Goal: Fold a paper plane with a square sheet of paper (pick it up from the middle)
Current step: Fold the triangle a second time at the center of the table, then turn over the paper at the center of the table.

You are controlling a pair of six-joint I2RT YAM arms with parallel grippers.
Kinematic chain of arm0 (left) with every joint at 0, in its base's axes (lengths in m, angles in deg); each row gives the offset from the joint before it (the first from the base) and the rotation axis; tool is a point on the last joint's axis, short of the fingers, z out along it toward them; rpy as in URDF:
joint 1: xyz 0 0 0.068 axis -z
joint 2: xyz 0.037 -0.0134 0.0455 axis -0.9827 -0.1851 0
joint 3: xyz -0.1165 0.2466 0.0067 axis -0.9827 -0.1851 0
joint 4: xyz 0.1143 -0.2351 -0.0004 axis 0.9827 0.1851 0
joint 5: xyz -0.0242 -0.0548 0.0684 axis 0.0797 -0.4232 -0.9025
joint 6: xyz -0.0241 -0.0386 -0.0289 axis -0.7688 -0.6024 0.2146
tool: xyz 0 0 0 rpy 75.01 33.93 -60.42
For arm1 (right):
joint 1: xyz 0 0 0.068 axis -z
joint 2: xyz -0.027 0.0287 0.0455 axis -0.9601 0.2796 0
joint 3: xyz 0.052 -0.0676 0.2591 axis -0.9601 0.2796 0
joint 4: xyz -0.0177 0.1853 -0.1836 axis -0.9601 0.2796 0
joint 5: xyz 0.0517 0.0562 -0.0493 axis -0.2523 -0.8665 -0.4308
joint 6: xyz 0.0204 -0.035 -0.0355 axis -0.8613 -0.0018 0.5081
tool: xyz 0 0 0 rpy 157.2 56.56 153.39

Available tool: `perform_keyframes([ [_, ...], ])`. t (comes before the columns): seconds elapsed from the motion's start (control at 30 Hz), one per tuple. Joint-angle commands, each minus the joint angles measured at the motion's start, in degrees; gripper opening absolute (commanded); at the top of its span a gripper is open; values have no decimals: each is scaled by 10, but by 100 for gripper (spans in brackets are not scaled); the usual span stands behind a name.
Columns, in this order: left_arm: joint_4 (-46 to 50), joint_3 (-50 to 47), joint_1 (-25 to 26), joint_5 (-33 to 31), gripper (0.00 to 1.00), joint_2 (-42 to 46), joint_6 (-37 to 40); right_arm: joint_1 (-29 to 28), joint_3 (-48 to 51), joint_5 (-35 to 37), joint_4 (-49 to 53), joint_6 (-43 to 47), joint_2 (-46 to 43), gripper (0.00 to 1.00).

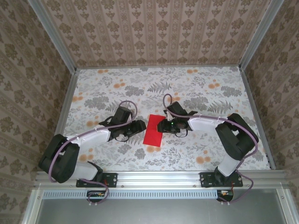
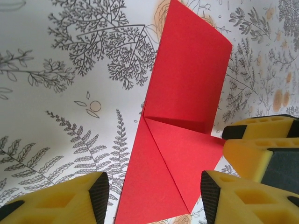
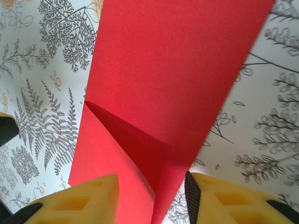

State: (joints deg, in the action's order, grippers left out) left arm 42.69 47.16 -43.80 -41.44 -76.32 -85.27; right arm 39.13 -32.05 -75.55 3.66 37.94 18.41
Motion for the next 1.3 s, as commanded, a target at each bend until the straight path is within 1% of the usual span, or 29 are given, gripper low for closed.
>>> perform_keyframes([
  [0.0,-41,-7,-2,22,57,-2,-26,4,-15,-43,-25,10,19,38],
  [0.07,-59,-11,-3,34,57,-13,-33,7,-13,-43,-27,8,25,29],
  [0.2,-103,-13,-2,66,56,-37,-47,18,7,-40,-46,-4,23,18],
  [0.3,-129,-11,0,83,55,-57,-53,23,14,-40,-49,-8,21,15],
  [0.4,-151,-5,3,97,52,-78,-56,24,18,-38,-51,-11,20,13],
  [0.47,-153,4,7,102,50,-92,-56,25,21,-37,-54,-12,20,9],
  [0.7,-152,8,10,95,49,-113,-58,29,30,-35,-58,-17,12,5],
  [0.9,-162,10,15,102,47,-117,-56,34,37,-30,-59,-20,1,4],
  [1.03,-168,22,20,115,44,-128,-44,35,38,-31,-59,-21,1,4],
  [1.1,-176,28,25,123,41,-134,-36,36,38,-31,-59,-22,1,4],
  [1.27,-183,36,27,127,36,-154,-29,37,38,-32,-57,-21,1,4],
])
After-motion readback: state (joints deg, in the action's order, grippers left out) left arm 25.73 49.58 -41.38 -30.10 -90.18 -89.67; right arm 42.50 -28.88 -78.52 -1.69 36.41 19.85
